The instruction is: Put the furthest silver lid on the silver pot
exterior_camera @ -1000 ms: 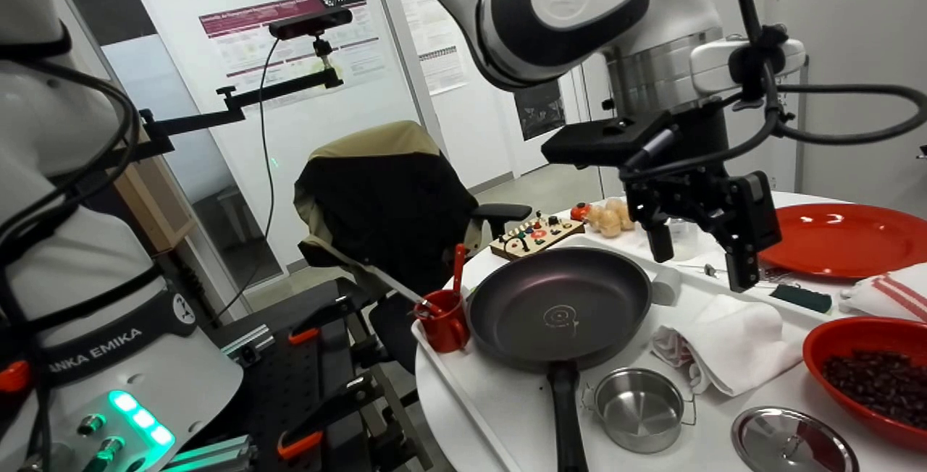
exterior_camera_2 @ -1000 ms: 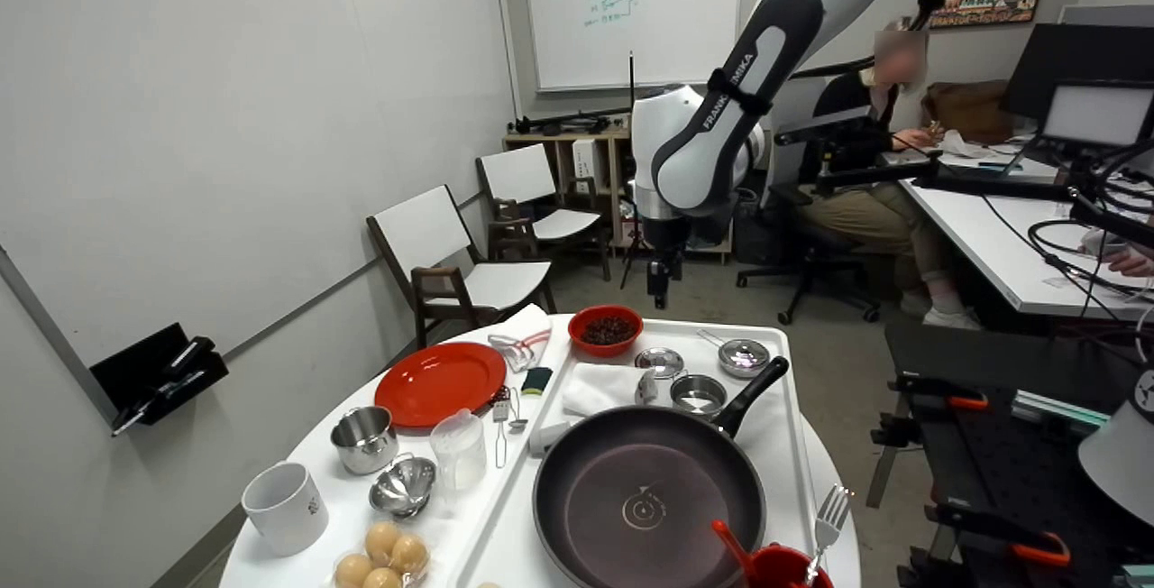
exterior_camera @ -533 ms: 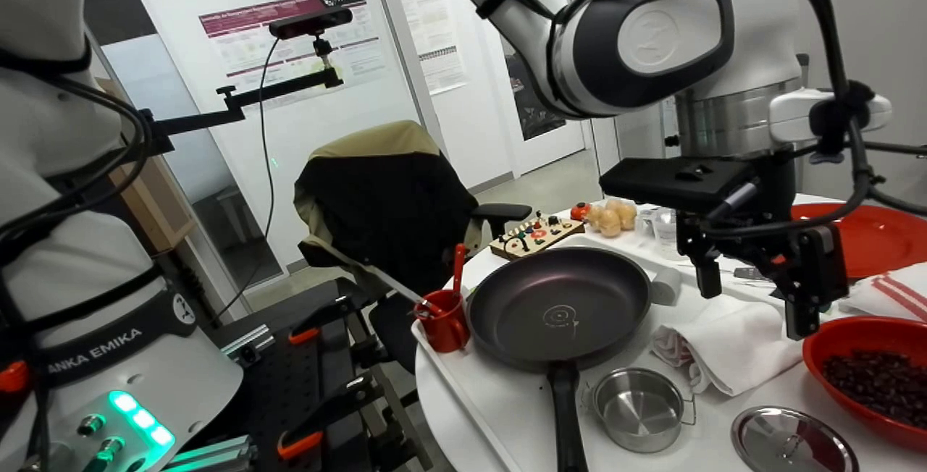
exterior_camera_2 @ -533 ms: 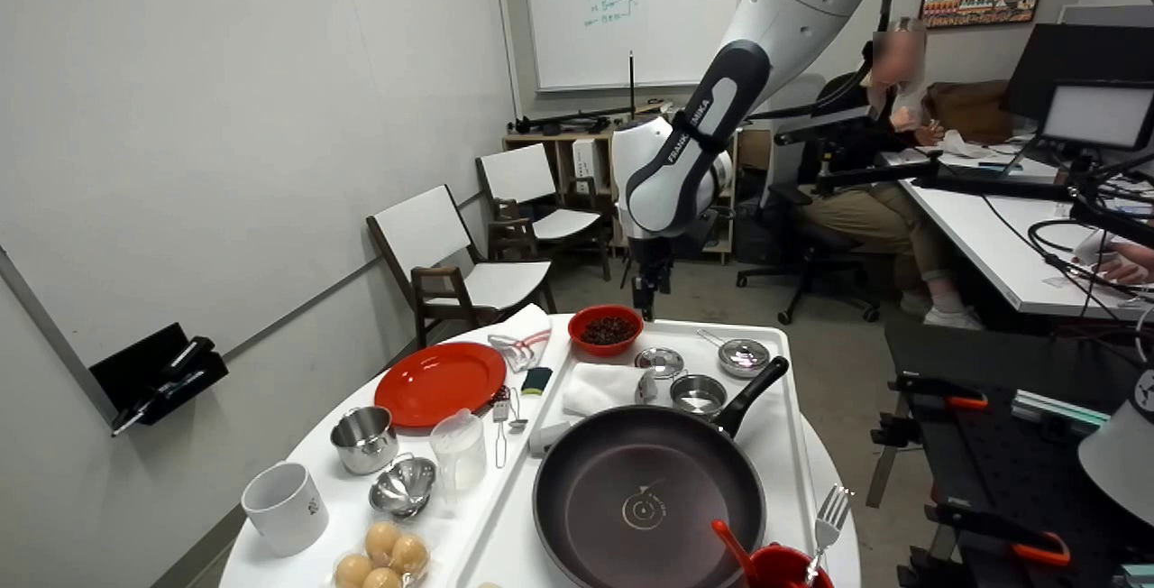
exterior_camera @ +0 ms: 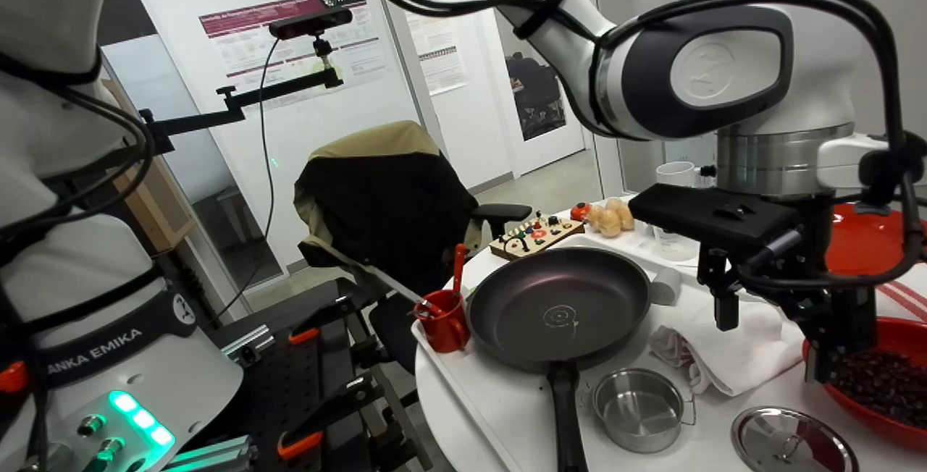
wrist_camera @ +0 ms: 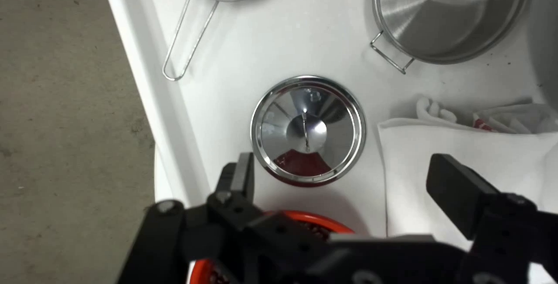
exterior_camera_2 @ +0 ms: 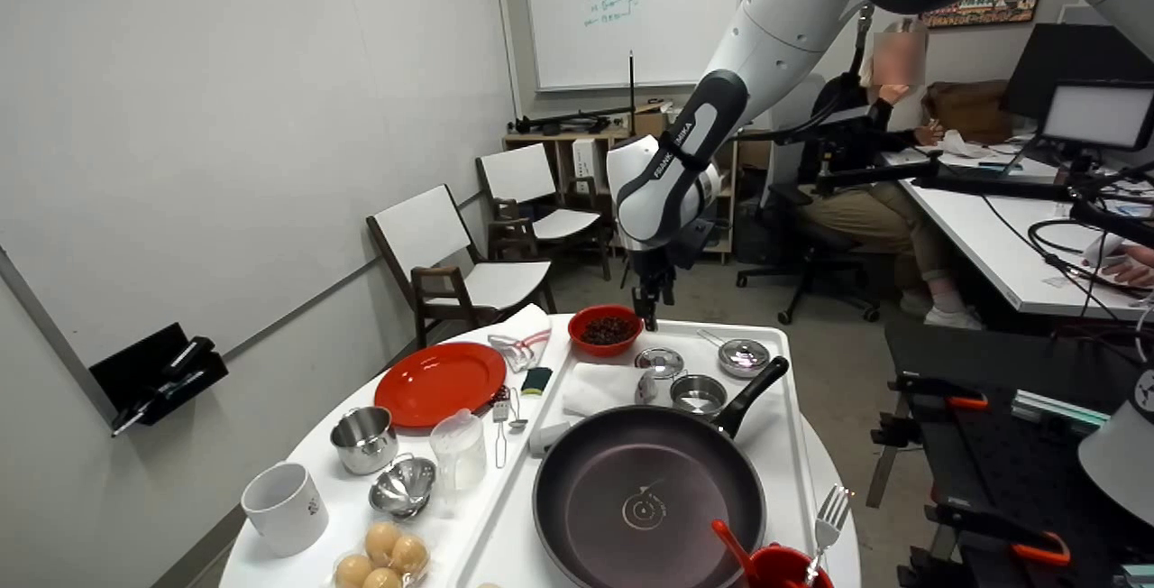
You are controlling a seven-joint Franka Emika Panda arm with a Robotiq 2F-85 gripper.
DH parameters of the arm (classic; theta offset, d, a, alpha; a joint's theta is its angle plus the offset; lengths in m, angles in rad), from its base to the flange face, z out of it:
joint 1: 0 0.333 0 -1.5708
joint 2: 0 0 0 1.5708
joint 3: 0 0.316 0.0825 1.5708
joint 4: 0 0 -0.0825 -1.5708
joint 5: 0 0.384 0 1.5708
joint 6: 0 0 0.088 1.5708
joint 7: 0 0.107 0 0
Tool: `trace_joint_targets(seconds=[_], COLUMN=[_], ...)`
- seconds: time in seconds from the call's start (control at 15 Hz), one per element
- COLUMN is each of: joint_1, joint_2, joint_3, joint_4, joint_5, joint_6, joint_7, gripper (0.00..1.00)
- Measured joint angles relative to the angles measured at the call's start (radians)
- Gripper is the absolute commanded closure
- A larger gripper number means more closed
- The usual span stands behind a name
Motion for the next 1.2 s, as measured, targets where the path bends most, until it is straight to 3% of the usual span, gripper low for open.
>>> trace_joint_targets(seconds=[1.2], joint_1=[-0.010], joint_2=[0.037], joint_3=[-0.005], joint_4=[0.043], joint_5=[0.000], joint_6=[-0.017], joint_7=[-0.004], gripper=[0.00])
